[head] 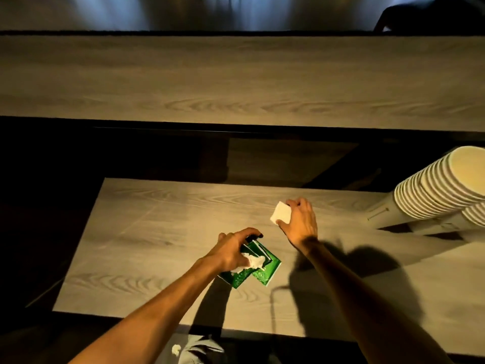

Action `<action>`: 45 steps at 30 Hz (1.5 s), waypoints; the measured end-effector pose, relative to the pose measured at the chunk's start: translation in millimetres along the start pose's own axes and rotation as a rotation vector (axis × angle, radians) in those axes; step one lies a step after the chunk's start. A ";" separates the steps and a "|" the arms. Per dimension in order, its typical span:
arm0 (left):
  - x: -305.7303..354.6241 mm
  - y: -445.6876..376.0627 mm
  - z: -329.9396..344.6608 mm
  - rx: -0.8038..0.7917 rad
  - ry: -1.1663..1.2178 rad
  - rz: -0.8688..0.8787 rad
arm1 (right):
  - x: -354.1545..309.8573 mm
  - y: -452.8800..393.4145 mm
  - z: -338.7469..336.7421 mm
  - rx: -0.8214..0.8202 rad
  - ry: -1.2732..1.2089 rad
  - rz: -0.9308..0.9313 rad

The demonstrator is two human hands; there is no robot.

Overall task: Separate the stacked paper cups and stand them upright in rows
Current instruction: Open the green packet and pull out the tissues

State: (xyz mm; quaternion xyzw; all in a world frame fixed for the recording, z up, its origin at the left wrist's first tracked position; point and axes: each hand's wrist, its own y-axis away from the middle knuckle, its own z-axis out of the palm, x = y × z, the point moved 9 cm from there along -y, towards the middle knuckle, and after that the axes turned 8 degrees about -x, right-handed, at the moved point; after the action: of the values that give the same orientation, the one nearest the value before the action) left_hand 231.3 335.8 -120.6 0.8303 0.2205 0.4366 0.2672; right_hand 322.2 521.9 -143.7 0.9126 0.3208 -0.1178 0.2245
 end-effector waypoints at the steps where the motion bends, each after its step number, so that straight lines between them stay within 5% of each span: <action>1: 4.6 -4.2 6.0 -0.028 -0.089 -0.018 | -0.7 0.0 0.2 0.015 -0.008 -0.008; 4: 20.0 -18.0 18.5 -0.106 -0.260 -0.050 | 3.8 -4.2 -1.8 0.009 -0.089 0.019; 13: 40.8 -27.7 10.8 0.118 -0.624 0.017 | 21.9 12.1 24.2 -0.101 -0.391 0.126; 17: 52.6 -25.9 8.2 0.111 -0.695 0.053 | 30.4 31.9 29.6 -0.117 -0.760 0.216; 20: 36.1 -17.7 -5.7 0.202 -0.323 -0.045 | 27.3 52.8 12.7 -0.094 -1.102 0.252; 22: 10.6 -9.1 -15.0 0.279 0.275 -0.153 | 15.4 65.7 1.6 -0.148 -1.237 0.205; 24: 8.8 -1.2 -13.9 0.258 0.714 -0.171 | -2.3 79.0 -8.5 -0.228 -1.289 0.116; 26: 16.7 1.4 -12.3 0.207 0.903 -0.143 | -14.2 89.8 -10.1 -0.237 -1.254 0.101; 30: 63.1 9.1 -3.7 0.039 1.151 -0.021 | -7.6 111.2 -32.7 -0.042 -1.232 0.139; 39: 152.7 34.5 62.8 -0.465 1.081 0.025 | 40.3 229.9 -57.8 0.343 -1.299 0.362; 45: 211.1 77.8 150.8 -0.666 0.445 0.232 | 89.9 360.1 -44.0 0.717 -1.190 0.576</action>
State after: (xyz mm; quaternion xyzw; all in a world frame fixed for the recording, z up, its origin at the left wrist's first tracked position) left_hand 478.8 365.3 -14.7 0.6031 0.0248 0.6801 0.4160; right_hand 624.1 341.4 -17.4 0.7598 -0.1640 -0.6251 0.0707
